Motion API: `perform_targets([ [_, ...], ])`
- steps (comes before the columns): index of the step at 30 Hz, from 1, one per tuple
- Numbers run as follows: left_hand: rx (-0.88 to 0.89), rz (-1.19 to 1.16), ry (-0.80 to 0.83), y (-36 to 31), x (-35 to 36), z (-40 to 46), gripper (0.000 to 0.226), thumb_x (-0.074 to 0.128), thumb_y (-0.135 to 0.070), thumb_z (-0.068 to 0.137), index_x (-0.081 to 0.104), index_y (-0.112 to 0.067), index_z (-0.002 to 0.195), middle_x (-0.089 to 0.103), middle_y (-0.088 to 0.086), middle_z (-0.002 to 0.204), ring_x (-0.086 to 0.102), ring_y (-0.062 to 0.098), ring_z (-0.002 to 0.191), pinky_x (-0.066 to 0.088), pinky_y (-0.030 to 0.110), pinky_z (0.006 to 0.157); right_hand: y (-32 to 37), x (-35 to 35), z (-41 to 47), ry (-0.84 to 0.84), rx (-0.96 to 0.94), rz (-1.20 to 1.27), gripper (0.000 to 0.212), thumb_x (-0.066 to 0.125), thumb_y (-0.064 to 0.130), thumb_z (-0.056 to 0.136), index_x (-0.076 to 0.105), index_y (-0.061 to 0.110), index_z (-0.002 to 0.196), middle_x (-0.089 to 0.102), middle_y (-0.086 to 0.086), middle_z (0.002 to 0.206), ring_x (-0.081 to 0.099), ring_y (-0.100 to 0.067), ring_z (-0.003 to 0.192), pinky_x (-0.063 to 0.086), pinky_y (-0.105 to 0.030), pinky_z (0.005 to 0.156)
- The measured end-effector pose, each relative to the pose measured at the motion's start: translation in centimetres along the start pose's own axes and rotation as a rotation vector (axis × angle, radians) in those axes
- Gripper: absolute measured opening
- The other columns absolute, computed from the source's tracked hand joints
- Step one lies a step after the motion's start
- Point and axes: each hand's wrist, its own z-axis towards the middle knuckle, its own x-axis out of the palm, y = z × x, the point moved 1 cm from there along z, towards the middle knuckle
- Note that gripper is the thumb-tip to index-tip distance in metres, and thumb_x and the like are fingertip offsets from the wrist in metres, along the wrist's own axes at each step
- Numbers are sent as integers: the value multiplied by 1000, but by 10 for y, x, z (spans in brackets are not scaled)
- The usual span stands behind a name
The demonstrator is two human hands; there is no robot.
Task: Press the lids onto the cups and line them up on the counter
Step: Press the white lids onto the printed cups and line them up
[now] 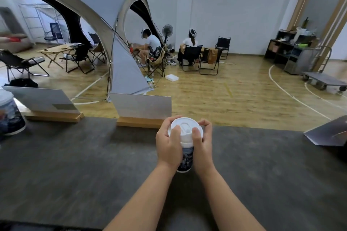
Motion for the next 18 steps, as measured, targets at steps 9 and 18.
perform_targets([
  [9,64,-29,-38,8,3,2,35,46,-36,75,68,-16,92,71,4,88,67,22,83,56,37,69,-7,1,5,-40,-48,3,41,57,48,72,44,23,101,56,-9,92,60,-21,77,50,-37,62],
  [18,42,123,6,4,-5,4,30,44,-38,77,65,-28,97,68,-2,97,65,18,92,55,48,80,3,6,-1,-87,5,-82,48,54,54,66,43,22,101,59,-3,91,60,-9,74,52,-32,66],
])
